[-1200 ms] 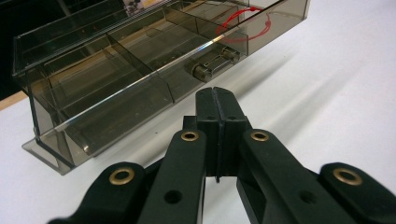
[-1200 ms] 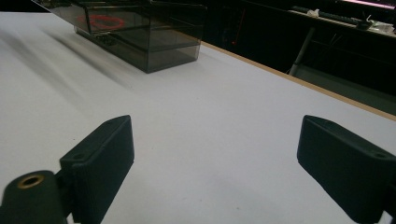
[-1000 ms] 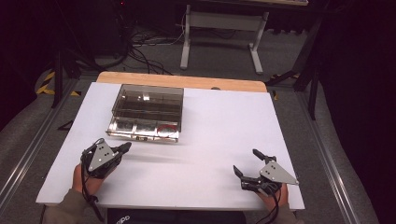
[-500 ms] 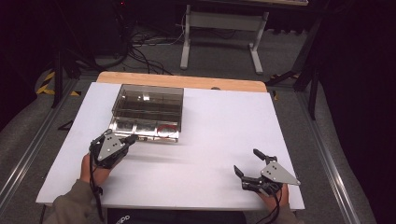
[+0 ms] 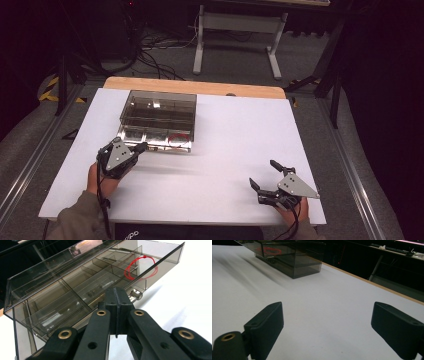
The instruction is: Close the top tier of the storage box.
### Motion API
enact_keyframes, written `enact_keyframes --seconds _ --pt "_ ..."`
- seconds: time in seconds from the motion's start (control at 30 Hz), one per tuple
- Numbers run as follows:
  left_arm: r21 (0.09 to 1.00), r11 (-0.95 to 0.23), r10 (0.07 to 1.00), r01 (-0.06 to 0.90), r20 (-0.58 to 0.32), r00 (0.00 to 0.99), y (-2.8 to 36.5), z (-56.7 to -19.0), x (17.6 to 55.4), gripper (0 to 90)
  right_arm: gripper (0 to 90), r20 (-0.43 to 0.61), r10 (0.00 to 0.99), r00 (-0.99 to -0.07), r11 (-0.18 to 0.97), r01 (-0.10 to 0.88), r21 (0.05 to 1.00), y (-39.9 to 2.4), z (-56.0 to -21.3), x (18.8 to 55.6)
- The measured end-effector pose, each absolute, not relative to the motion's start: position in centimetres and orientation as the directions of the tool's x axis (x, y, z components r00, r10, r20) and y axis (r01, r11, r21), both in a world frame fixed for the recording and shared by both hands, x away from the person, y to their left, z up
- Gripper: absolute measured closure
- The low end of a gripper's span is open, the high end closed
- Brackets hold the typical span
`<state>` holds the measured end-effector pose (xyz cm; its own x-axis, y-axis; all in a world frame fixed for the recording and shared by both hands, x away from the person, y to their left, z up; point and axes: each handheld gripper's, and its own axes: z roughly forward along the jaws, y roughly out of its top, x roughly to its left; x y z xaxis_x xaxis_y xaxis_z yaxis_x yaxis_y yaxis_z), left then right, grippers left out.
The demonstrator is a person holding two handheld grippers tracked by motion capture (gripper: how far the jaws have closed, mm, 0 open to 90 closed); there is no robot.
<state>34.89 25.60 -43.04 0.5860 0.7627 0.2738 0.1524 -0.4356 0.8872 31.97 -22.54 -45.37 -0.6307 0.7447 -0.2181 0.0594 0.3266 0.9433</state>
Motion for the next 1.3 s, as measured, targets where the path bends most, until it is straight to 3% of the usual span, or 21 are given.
enact_keyframes --seconds 1.3 --pt "0.882 -0.441 0.776 0.167 0.281 0.564 25.1 -43.3 36.9 89.5 11.9 -0.219 0.742 -0.634 0.332 0.063 0.941 -22.5 -45.4 32.0"
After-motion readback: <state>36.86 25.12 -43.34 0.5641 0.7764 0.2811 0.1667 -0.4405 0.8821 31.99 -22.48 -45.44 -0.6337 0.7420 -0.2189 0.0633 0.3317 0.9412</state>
